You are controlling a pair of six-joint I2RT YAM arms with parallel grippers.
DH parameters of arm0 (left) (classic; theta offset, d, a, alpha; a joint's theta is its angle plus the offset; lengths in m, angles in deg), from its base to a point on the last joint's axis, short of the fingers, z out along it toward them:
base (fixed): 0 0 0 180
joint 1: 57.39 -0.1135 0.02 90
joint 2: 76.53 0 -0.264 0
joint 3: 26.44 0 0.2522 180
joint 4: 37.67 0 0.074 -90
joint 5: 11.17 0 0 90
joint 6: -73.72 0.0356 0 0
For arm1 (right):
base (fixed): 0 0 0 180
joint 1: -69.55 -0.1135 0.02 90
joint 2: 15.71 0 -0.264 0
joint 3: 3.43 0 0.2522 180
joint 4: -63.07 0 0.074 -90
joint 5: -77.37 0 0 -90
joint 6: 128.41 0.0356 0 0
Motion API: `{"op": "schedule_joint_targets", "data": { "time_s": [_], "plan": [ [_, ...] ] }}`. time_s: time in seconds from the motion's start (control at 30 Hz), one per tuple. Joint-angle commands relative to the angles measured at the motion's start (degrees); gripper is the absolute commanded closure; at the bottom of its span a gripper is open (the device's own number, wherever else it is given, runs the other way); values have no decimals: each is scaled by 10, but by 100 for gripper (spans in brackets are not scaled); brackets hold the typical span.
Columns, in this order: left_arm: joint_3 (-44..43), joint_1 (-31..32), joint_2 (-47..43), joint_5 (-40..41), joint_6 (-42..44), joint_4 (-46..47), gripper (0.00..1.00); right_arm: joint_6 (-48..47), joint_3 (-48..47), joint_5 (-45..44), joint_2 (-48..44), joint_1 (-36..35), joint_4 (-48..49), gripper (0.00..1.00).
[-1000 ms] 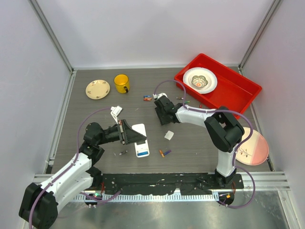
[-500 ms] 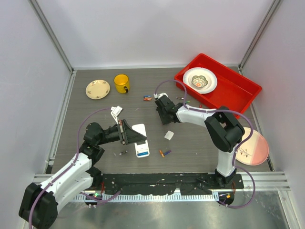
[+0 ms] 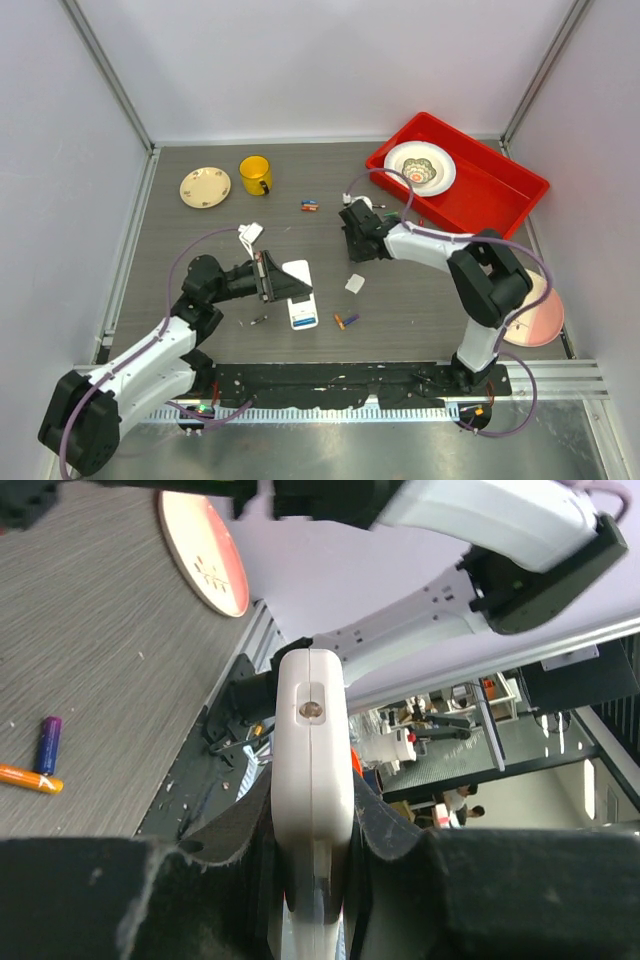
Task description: Load the batteries into the remote control
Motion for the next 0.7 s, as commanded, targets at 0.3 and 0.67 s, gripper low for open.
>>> {"op": "schedule_joint_targets", "data": {
  "time_s": [0.3,0.67],
  "plan": [
    [-53,8,143,81,-33,99,100,-6,-140,-49,-336,-112,-259,99],
    [-84,54,238,-21,-68,147,100,-143,-221,-98,-328,-383,-540,99]
  ]
}}
